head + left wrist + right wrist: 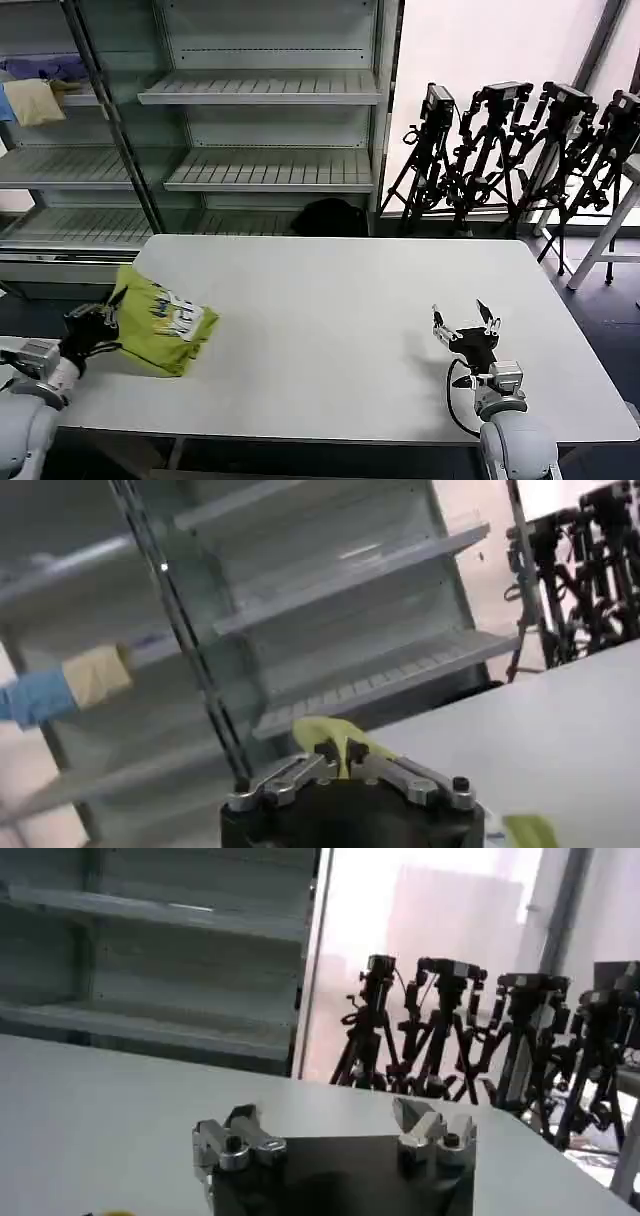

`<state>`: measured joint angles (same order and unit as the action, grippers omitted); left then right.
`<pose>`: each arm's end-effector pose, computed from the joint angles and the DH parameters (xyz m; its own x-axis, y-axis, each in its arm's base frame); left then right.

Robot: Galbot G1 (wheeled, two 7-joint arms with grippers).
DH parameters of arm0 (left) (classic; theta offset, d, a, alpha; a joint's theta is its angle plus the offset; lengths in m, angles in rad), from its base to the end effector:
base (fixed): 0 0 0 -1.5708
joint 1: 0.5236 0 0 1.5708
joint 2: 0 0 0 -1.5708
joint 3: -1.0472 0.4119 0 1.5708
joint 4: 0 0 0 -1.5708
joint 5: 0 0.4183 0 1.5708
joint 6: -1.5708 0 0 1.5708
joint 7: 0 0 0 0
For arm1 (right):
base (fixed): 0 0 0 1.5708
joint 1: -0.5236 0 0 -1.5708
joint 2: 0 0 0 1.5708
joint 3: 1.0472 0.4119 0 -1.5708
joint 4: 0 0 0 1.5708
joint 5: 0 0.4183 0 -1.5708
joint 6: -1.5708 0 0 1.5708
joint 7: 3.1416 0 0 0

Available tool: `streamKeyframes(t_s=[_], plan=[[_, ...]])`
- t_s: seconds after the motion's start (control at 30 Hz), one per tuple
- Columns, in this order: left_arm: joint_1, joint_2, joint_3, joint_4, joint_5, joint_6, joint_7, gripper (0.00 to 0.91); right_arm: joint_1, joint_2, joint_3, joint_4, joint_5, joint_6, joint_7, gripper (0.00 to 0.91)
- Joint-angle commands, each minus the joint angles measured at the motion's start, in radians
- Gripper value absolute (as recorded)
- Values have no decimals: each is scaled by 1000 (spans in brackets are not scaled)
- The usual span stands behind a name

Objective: Fold and organize the clothes.

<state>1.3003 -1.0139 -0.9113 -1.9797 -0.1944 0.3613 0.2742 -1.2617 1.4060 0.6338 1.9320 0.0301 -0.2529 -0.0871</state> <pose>0.3110 0.2530 -0.2166 -0.9897 0.0120 0.1424 0.0666 0.9206 0.3849 0.3261 -0.0858 -0.3304 -0.9947 -0.0033 0.1029 -0.0183 0.9893 -0.1450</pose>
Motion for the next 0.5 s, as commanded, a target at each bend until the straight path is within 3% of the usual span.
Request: streamKeyframes(t_s=[0.03,0.17,0.3,0.37,0.5], plan=[[-37,76,162,-230,193,41,55,0,-19,5,14,-22,0,24,0,907],[-34,-32,445,-259,340,41,-11,0,-37,3,25,-30,3,35,0,907],[-6,-205,730,-171,406,48,-77,0,-49,7,32,-36,2,43,0,907],[-12,-277,780,-86,404,37,-109,0,-57,9,33,-34,3,44,0,907],[-70,-333,834,-4,346,42,-170,0,-70,8,35,-21,3,44,0,907]])
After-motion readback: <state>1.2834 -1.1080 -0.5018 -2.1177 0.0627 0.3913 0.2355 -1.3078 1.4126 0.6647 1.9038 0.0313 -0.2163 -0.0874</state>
